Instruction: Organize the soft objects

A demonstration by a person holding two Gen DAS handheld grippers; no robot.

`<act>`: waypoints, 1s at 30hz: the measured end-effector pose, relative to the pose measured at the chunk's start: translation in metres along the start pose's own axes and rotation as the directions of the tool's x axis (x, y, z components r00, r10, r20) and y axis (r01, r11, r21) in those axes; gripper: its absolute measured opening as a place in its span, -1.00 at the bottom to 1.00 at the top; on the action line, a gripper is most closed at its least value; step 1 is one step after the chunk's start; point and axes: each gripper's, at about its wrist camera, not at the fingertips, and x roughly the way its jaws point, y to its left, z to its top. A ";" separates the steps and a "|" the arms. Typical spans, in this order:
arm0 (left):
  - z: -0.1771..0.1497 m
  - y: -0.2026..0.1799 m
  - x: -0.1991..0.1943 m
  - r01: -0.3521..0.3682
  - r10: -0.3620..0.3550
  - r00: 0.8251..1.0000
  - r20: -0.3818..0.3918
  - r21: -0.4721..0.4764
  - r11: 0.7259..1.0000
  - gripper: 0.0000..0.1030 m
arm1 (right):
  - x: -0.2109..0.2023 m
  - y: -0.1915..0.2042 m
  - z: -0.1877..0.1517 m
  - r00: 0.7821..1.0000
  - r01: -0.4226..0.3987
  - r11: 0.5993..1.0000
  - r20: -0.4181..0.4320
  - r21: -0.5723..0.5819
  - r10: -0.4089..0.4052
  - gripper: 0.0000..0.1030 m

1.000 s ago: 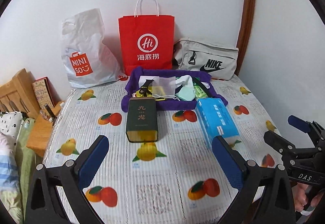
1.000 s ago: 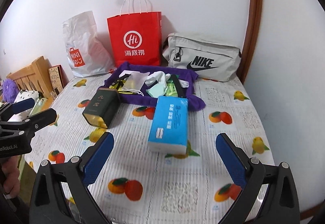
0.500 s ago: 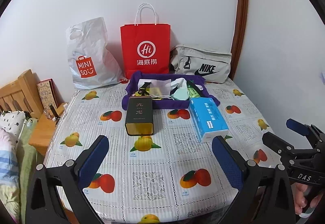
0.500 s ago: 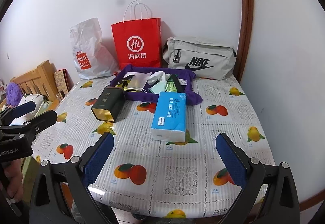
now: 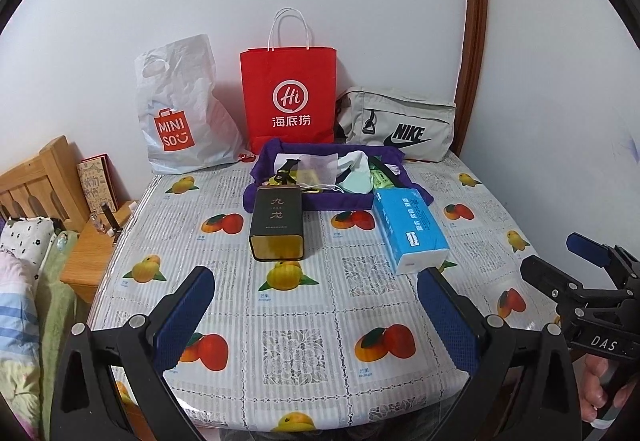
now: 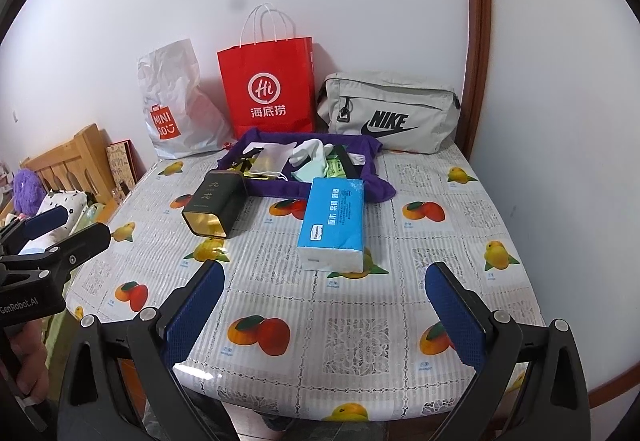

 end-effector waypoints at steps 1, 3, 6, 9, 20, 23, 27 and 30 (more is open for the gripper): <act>0.000 0.000 -0.001 0.000 0.000 1.000 -0.001 0.000 1.000 0.99 | 0.000 0.000 0.000 1.000 0.000 1.000 0.000 0.002 0.000 0.93; -0.001 0.001 -0.001 -0.004 0.004 1.000 0.001 -0.003 1.000 0.99 | -0.001 0.001 0.000 1.000 -0.002 1.000 0.001 0.004 0.002 0.93; -0.002 0.002 -0.002 0.001 -0.001 1.000 0.002 -0.006 1.000 0.99 | -0.002 0.003 0.000 1.000 -0.002 1.000 0.002 0.000 0.002 0.93; -0.001 0.002 -0.002 0.001 -0.001 1.000 0.001 -0.006 1.000 0.99 | -0.003 0.004 0.000 1.000 -0.001 1.000 0.004 -0.006 0.001 0.93; -0.002 0.004 -0.003 -0.003 0.003 1.000 -0.003 -0.011 1.000 0.99 | -0.004 0.005 0.000 1.000 -0.012 1.000 0.005 -0.002 0.012 0.93; -0.002 0.004 -0.003 -0.002 0.002 1.000 -0.003 -0.011 1.000 0.99 | -0.004 0.006 0.000 1.000 -0.013 1.000 0.004 -0.002 0.013 0.93; -0.003 0.004 -0.003 -0.004 0.004 1.000 -0.004 -0.010 1.000 0.99 | -0.004 0.005 -0.001 1.000 -0.014 1.000 0.002 -0.001 0.014 0.93; -0.003 0.003 -0.003 -0.004 0.004 1.000 -0.004 -0.010 1.000 0.99 | -0.003 0.005 -0.001 1.000 -0.014 1.000 0.002 0.000 0.014 0.93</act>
